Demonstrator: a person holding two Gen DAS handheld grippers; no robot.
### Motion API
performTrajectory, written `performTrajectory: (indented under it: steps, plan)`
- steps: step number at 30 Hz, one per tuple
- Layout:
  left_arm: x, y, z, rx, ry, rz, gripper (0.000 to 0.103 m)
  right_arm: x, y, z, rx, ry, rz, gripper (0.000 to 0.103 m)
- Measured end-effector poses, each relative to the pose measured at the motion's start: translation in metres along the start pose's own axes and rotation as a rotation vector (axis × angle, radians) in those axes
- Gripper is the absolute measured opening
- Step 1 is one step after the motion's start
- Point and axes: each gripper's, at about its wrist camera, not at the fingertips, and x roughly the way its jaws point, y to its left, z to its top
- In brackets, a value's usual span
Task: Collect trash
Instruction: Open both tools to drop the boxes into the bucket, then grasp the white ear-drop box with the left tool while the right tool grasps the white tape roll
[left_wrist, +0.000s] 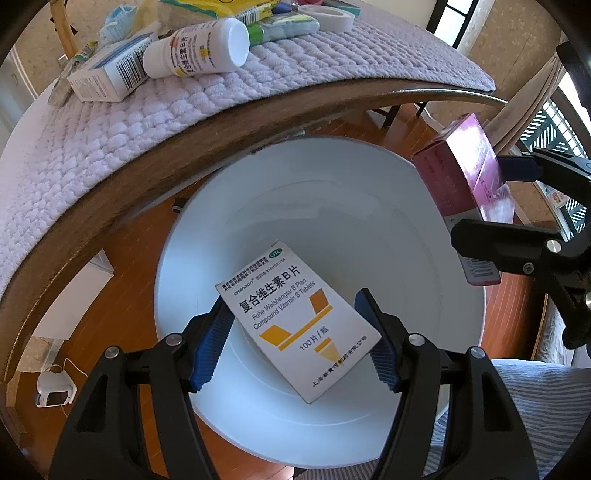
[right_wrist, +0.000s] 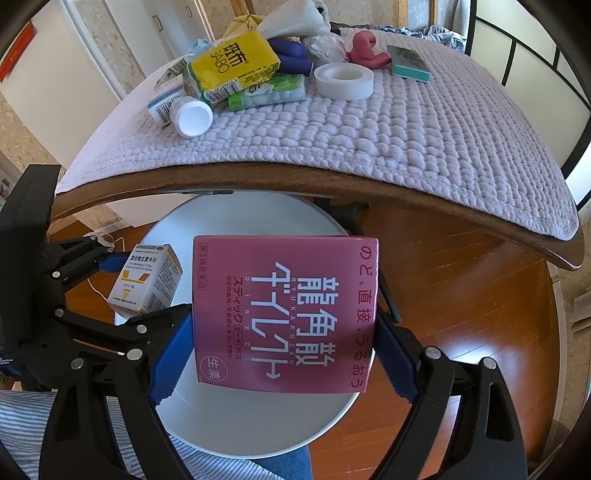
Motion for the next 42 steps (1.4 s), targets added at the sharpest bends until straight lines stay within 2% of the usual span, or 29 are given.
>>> performTrajectory:
  steps: [17, 18, 20, 22, 24, 33, 37, 39, 42]
  plan:
    - [0.035, 0.005, -0.01, -0.006, 0.023, 0.003, 0.069, 0.016, 0.0, 0.002, 0.031, 0.025, 0.04, 0.087]
    - [0.036, 0.005, -0.01, -0.006, 0.021, 0.0, 0.071, 0.016, -0.001, 0.002, 0.031, 0.026, 0.042, 0.088]
    - [0.039, 0.006, -0.01, -0.008, 0.021, 0.001, 0.085, 0.016, -0.001, 0.002, 0.028, 0.029, 0.039, 0.088]
    - [0.04, 0.007, -0.01, -0.008, 0.009, 0.001, 0.09, 0.018, 0.001, 0.002, 0.026, 0.028, 0.036, 0.09]
    - [0.041, 0.007, -0.01, -0.005, 0.003, 0.003, 0.091, 0.021, 0.005, 0.004, 0.024, 0.021, 0.034, 0.093]
    - [0.045, 0.01, -0.009, 0.016, 0.002, 0.03, 0.092, 0.018, 0.006, 0.014, 0.027, 0.005, 0.037, 0.094]
    - [0.037, 0.002, -0.009, 0.014, -0.002, 0.029, 0.092, 0.012, 0.001, 0.018, 0.032, -0.008, 0.034, 0.094]
    - [0.018, 0.013, -0.018, 0.011, -0.012, 0.026, 0.092, 0.001, -0.002, 0.019, 0.03, -0.029, 0.024, 0.094]
    - [-0.005, 0.016, -0.015, 0.004, -0.053, 0.004, 0.092, -0.019, -0.007, 0.025, 0.022, -0.086, -0.006, 0.094]
